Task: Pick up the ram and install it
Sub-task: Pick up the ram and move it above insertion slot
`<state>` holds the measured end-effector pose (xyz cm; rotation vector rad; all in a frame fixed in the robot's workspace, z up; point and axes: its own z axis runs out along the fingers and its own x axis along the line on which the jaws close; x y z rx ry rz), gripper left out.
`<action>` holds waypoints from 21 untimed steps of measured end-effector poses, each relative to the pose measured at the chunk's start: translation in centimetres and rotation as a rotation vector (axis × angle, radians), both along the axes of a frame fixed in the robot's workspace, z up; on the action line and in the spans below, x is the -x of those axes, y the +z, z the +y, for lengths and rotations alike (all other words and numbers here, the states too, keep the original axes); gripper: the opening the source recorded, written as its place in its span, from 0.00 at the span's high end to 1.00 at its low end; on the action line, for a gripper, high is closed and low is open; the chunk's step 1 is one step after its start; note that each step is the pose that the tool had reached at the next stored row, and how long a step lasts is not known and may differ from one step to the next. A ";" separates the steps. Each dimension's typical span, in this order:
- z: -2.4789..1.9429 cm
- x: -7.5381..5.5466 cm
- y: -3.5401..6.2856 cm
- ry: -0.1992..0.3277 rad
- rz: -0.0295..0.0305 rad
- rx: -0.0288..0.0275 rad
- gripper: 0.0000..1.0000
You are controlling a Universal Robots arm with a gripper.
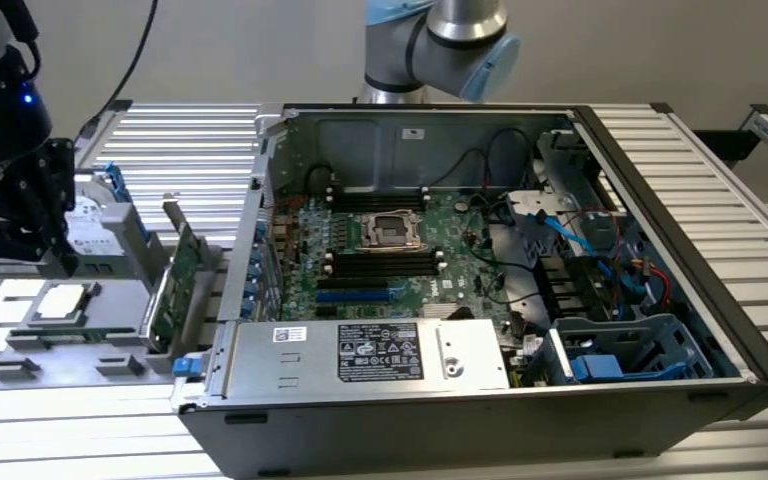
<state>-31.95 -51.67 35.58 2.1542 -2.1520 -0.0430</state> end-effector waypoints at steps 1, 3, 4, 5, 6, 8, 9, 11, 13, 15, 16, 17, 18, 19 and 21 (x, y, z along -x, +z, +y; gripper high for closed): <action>0.02 -0.3 0.08 0.000 0.0000 0.0000 0.86; 0.08 -0.8 0.17 0.001 0.0000 0.0000 0.86; 0.11 -1.0 0.21 0.002 0.0000 0.0000 0.86; 0.15 -1.2 0.25 0.002 0.0000 0.0000 0.86; 0.19 -1.4 0.28 0.003 0.0000 -0.0001 0.86; 0.30 -1.8 0.35 0.004 -0.0001 -0.0001 0.86; 0.36 -1.9 0.38 0.005 -0.0001 -0.0001 0.86; 0.50 -2.1 0.42 0.006 -0.0003 -0.0002 0.86; 0.67 -2.4 0.43 0.007 -0.0010 -0.0001 0.86; 0.89 -2.6 0.45 0.008 -0.0015 -0.0001 0.86; 0.99 -2.8 0.51 0.008 -0.0015 -0.0001 0.86; 1.09 -2.9 0.58 0.008 -0.0015 -0.0001 0.86; 1.19 -3.1 0.68 0.008 -0.0015 0.0000 0.86; 1.30 -3.2 0.81 0.008 -0.0015 0.0000 0.86; 1.63 -3.6 1.28 0.008 -0.0015 0.0000 0.86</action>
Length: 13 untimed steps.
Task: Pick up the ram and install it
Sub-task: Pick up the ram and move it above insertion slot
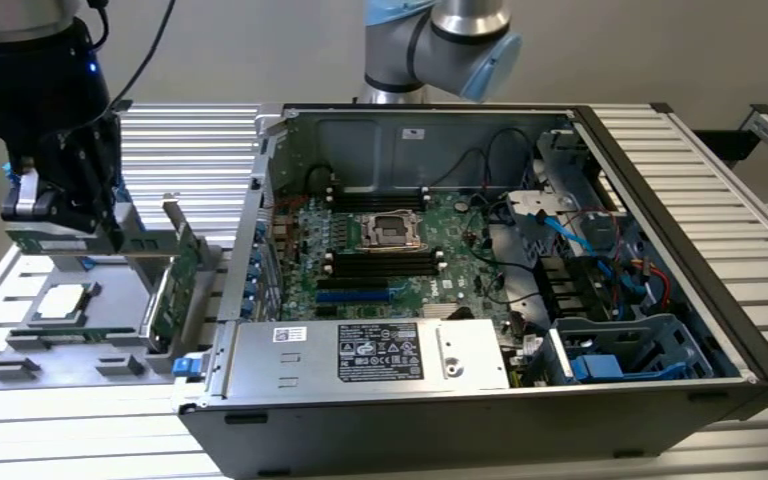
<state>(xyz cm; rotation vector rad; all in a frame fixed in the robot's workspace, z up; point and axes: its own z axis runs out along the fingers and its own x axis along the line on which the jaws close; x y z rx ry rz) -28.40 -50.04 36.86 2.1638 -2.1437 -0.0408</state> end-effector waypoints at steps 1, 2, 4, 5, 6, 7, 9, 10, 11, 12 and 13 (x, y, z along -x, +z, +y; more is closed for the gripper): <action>0.18 -0.2 0.24 0.000 -0.0001 -0.0002 0.86; 0.36 -0.4 0.47 0.000 -0.0001 -0.0001 0.86; 0.73 -0.8 0.87 0.000 -0.0001 0.0000 0.86; 0.91 -1.0 1.01 0.000 -0.0001 0.0001 0.86; 1.08 -1.3 1.11 0.000 -0.0001 0.0002 0.86; 1.26 -1.6 1.20 0.000 -0.0001 0.0005 0.86; 1.62 -2.2 1.37 0.000 -0.0001 0.0009 0.86; 1.79 -2.5 1.43 0.000 -0.0001 0.0010 0.86; 1.97 -2.8 1.50 0.000 -0.0001 0.0012 0.86; 2.14 -3.0 1.56 0.000 -0.0001 0.0014 0.86; 2.31 -3.3 1.63 0.000 -0.0001 0.0016 0.86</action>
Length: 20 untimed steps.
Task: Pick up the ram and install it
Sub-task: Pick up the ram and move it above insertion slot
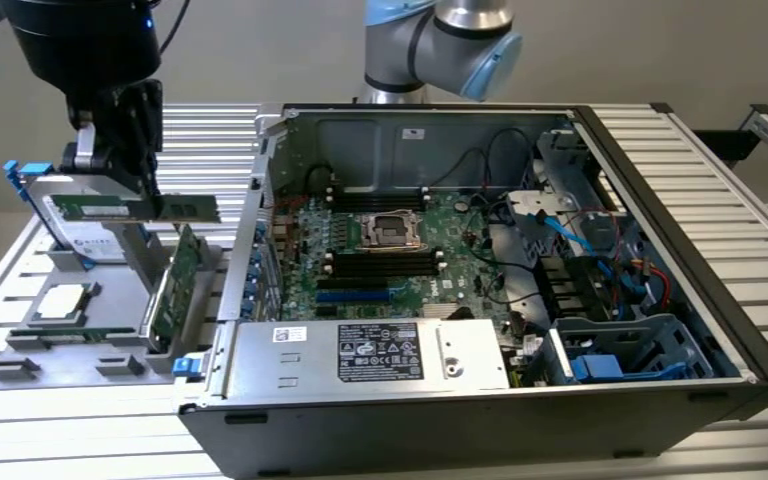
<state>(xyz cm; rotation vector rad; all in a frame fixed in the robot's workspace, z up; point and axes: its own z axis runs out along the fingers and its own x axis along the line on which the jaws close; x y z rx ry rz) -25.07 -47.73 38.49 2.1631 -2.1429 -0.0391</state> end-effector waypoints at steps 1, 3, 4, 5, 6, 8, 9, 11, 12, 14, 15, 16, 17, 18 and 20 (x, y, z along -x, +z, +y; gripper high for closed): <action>0.17 -0.3 0.06 0.000 0.0000 0.0003 0.86; 0.52 -0.9 0.18 0.000 0.0000 0.0008 0.86; 0.69 -1.2 0.24 0.000 0.0001 0.0010 0.86; 0.87 -1.5 0.31 0.000 0.0000 0.0011 0.86; 1.04 -1.8 0.36 0.000 0.0000 0.0012 0.86; 1.38 -2.4 0.47 0.000 0.0000 0.0016 0.86; 1.54 -2.7 0.51 0.000 0.0000 0.0018 0.86; 1.89 -3.3 0.59 0.000 0.0000 0.0025 0.86; 2.05 -3.6 0.63 0.000 0.0000 0.0029 0.86; 2.37 -4.2 0.68 0.000 0.0000 0.0048 0.86; 2.52 -4.6 0.71 0.000 0.0000 0.0060 0.86; 2.68 -4.9 0.73 0.000 0.0000 0.0071 0.86; 2.83 -5.2 0.75 0.000 0.0000 0.0084 0.86; 2.98 -5.6 0.76 0.000 0.0000 0.0094 0.86; 3.23 -6.3 0.77 0.000 -0.0001 0.0108 0.86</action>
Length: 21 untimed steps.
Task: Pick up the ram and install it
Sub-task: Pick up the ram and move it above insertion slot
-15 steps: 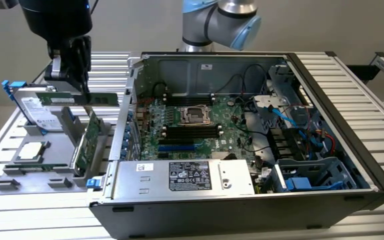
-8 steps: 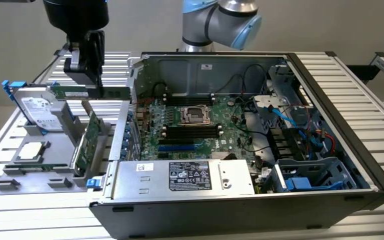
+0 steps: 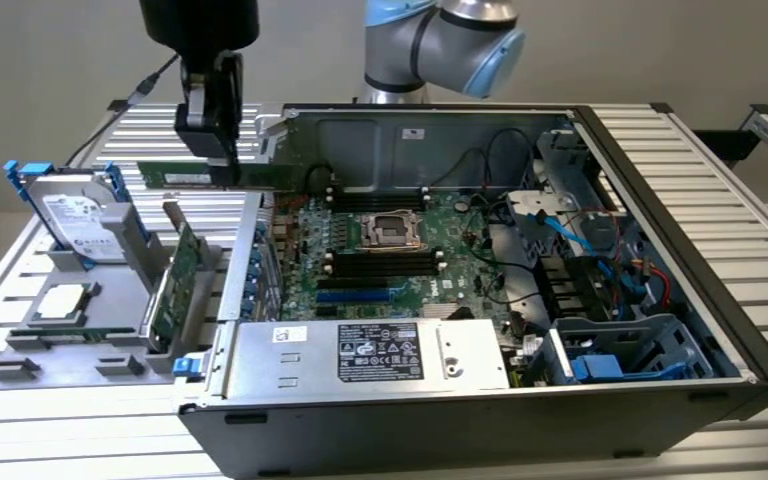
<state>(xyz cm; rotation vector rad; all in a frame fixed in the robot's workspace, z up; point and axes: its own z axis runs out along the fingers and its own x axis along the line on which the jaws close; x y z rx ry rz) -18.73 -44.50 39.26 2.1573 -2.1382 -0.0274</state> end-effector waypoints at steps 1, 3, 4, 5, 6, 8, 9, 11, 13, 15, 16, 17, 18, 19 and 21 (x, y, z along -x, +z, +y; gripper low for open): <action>0.13 -0.4 0.01 0.000 0.0000 0.0009 0.86; 0.36 -1.2 0.01 0.000 -0.0001 0.0027 0.86; 0.45 -1.6 0.02 0.000 -0.0001 0.0037 0.86; 0.54 -2.0 0.02 0.000 0.0000 0.0045 0.86; 0.63 -2.5 0.02 0.000 -0.0001 0.0051 0.86; 0.81 -3.4 0.03 0.000 -0.0001 0.0064 0.86; 0.89 -3.8 0.03 0.000 -0.0001 0.0071 0.86; 1.06 -4.7 0.04 0.000 -0.0001 0.0082 0.86; 1.23 -5.6 0.05 0.000 -0.0001 0.0092 0.86; 1.41 -6.4 0.05 0.000 -0.0001 0.0098 0.86; 1.51 -6.8 0.05 0.000 -0.0002 0.0099 0.86; 1.64 -7.2 0.05 0.000 -0.0003 0.0100 0.86; 1.78 -7.6 0.05 0.000 -0.0004 0.0100 0.86; 1.92 -7.9 0.05 0.000 -0.0007 0.0100 0.86; 2.25 -8.5 0.05 0.000 -0.0024 0.0100 0.86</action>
